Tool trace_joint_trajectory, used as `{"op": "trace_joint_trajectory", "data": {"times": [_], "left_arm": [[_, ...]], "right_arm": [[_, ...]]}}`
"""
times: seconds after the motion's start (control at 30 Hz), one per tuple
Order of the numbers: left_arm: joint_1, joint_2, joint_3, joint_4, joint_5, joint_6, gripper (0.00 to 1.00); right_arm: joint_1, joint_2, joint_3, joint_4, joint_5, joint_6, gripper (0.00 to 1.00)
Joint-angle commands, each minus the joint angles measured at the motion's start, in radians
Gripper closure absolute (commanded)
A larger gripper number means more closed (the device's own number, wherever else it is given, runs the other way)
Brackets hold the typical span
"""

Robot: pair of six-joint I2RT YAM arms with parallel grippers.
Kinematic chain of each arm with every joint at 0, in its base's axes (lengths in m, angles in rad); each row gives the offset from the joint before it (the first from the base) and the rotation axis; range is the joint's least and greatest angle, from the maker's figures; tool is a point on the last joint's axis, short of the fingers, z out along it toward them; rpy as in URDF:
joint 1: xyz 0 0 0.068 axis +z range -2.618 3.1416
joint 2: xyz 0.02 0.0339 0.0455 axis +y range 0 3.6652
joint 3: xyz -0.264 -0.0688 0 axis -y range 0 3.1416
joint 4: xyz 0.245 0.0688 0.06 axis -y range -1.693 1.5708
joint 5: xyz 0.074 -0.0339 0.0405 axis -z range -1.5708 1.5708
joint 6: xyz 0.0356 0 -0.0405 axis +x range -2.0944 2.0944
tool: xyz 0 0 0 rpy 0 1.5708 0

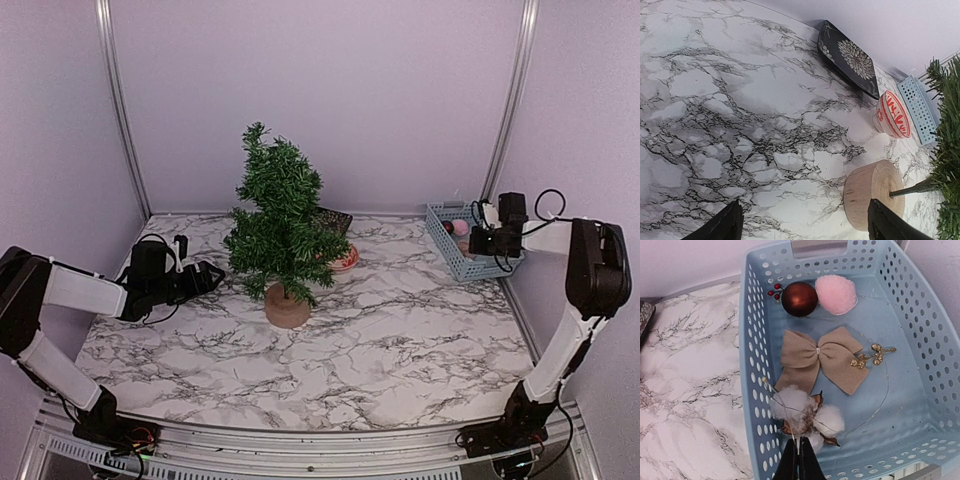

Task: Decorate the small christmas tree

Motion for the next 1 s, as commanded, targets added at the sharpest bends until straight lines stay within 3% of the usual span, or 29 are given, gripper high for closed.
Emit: {"op": "trace_joint_trajectory", "data": {"times": [0.0, 0.43, 0.63, 0.97], "left_arm": [[0.005, -0.052, 0.020, -0.013, 0.008, 0.010, 0.13], [0.005, -0.139, 0.016, -0.031, 0.001, 0.004, 0.13], [0.005, -0.194, 0.007, -0.039, -0.007, 0.004, 0.13], [0.006, -0.278, 0.004, -0.054, -0.020, 0.002, 0.13]], "right_arm": [[-0.001, -0.110, 0.024, 0.009, 0.032, 0.014, 1.00], [0.010, -0.370, 0.195, 0.019, 0.004, 0.058, 1.00], [0.039, -0.407, 0.361, -0.002, -0.077, 0.093, 1.00], [0.192, -0.405, 0.631, -0.062, -0.105, 0.081, 1.00]]}}
